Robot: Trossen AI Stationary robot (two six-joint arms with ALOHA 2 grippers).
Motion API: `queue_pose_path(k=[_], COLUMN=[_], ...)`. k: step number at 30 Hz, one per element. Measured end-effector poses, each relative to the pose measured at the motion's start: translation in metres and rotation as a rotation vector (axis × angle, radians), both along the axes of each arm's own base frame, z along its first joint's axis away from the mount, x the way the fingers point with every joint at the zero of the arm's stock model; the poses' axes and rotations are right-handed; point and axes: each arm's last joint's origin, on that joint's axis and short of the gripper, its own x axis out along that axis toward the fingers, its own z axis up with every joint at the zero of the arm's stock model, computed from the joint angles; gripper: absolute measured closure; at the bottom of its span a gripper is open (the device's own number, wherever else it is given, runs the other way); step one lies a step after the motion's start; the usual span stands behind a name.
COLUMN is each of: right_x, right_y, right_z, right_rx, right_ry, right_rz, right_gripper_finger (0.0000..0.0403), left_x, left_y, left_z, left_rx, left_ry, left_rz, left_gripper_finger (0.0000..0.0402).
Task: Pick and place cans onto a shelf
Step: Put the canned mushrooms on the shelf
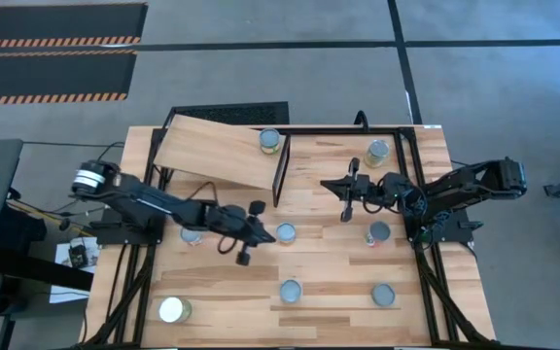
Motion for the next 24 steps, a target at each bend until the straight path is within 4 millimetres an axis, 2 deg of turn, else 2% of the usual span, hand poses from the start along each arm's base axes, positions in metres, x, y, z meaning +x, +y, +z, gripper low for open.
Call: queue_pose_path(k=[8,16,24], right_x=[0.000,0.000,0.000], right_y=[0.000,0.000,0.000], right_z=[0.000,0.000,0.000], right_rx=[0.000,0.001,0.000], right_ry=[0.003,0.004,-0.004], right_rz=[0.001,0.001,0.001], right_gripper_finger=[0.0397,0.0397,0.0397], left_x=[0.024,0.025,0.028], left_y=[-0.017,-0.027,-0.024], left_z=[-0.022,-0.040,-0.050], left_rx=[0.161,0.267,0.320], left_ry=[0.093,0.148,0.156], left_rz=[0.037,0.038,0.089], left_gripper_finger=[0.0363,0.0308,0.0304])
